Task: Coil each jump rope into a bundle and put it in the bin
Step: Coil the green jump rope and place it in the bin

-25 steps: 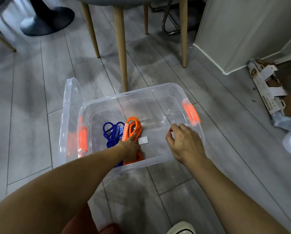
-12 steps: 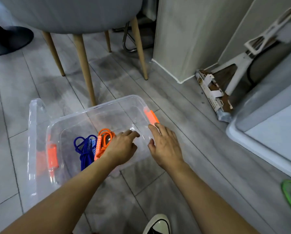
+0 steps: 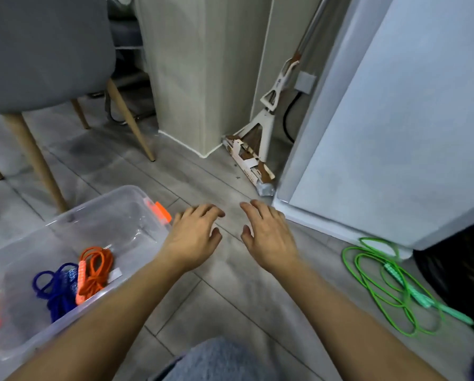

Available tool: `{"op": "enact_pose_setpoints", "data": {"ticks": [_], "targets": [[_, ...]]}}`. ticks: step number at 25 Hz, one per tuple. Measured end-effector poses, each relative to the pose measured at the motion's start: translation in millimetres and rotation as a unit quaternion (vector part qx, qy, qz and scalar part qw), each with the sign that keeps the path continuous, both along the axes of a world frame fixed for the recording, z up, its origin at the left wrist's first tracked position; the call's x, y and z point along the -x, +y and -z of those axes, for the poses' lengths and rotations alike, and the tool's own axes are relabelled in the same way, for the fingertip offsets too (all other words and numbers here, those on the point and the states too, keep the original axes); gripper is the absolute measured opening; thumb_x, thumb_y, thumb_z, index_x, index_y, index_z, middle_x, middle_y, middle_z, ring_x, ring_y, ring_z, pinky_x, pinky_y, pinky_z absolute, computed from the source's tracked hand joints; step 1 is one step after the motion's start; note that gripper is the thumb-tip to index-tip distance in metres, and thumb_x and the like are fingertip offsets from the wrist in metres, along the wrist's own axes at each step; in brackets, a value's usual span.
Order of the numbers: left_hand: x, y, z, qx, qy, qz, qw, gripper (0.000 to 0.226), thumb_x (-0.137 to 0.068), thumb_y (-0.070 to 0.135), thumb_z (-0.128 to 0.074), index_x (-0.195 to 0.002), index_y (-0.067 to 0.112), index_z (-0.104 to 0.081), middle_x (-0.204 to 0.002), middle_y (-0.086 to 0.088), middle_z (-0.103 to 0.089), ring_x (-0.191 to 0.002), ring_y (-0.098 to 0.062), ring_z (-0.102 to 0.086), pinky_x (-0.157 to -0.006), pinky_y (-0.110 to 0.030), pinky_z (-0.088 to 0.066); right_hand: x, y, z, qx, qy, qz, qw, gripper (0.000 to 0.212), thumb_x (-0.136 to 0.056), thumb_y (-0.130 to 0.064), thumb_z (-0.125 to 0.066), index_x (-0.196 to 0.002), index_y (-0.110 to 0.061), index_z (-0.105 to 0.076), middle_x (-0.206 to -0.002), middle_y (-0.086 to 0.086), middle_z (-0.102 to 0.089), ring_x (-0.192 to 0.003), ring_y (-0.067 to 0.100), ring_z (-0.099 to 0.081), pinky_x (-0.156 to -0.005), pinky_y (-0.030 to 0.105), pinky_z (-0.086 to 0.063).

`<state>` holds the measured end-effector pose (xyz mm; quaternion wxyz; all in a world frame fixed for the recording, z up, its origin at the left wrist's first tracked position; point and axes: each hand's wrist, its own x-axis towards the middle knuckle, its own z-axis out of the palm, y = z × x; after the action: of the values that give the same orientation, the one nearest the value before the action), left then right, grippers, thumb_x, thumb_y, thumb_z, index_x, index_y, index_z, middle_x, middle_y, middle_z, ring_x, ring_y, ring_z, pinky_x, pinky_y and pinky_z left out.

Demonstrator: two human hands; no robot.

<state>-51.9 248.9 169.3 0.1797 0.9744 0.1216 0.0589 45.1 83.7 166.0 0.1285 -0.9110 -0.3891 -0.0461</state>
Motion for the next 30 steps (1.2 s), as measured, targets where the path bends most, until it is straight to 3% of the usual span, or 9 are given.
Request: {"op": "enact_pose_setpoints", "data": {"ticks": [9, 16, 21, 27, 30], "targets": [[-64.6, -145.2, -92.1, -0.024, -0.052, 0.148, 0.987, 0.036, -0.095, 0.030, -0.050, -0.131, 0.030, -0.052, -0.135, 0.007, -0.050, -0.122, -0.021, -0.046, -0.100, -0.041, -0.041, -27.0, -177.3, -76.1, 0.014, -0.073, 0.109, 0.991, 0.050, -0.085, -0.022, -0.062, -0.134, -0.018, -0.056, -0.129, 0.007, -0.060, -0.111, 0.032, -0.059, -0.094, 0.043, -0.046], [-110.4, -255.2, -114.2, -0.058, -0.061, 0.275, 0.958, 0.033, -0.094, 0.029, -0.049, -0.127, 0.028, -0.053, -0.130, 0.004, -0.054, -0.121, -0.023, -0.047, -0.098, -0.041, -0.040, -32.0, -283.9, -77.1, 0.020, -0.063, 0.186, 0.980, 0.048, -0.085, -0.025, -0.059, -0.133, -0.019, -0.057, -0.122, 0.004, -0.061, -0.104, 0.032, -0.060, -0.088, 0.044, -0.046], [-133.7, -327.0, -66.4, -0.030, -0.042, 0.304, 0.951, 0.032, -0.090, 0.025, -0.050, -0.122, 0.024, -0.057, -0.122, 0.001, -0.056, -0.115, -0.027, -0.051, -0.094, -0.043, -0.040, -44.2, -347.3, -22.6, 0.037, -0.028, 0.230, 0.972, 0.044, -0.084, -0.028, -0.059, -0.127, -0.021, -0.058, -0.113, 0.004, -0.062, -0.103, 0.031, -0.059, -0.086, 0.043, -0.045], [-150.8, -376.1, 46.6, -0.014, 0.010, 0.320, 0.947, 0.035, -0.079, 0.032, -0.041, -0.108, 0.026, -0.060, -0.107, 0.002, -0.061, -0.099, -0.028, -0.058, -0.082, -0.041, -0.045, -61.2, -404.9, 91.1, 0.023, 0.050, 0.308, 0.950, 0.041, -0.081, -0.027, -0.062, -0.121, -0.019, -0.062, -0.111, 0.005, -0.063, -0.103, 0.032, -0.061, -0.086, 0.044, -0.048], [-162.5, -389.5, 101.8, -0.013, 0.051, 0.327, 0.943, 0.035, -0.081, 0.030, -0.043, -0.112, 0.027, -0.059, -0.112, 0.004, -0.059, -0.104, -0.025, -0.055, -0.086, -0.040, -0.043, -78.5, -425.9, 144.8, 0.029, 0.088, 0.348, 0.933, 0.039, -0.087, -0.027, -0.059, -0.125, -0.018, -0.061, -0.115, 0.007, -0.061, -0.106, 0.033, -0.059, -0.089, 0.046, -0.046]]}}
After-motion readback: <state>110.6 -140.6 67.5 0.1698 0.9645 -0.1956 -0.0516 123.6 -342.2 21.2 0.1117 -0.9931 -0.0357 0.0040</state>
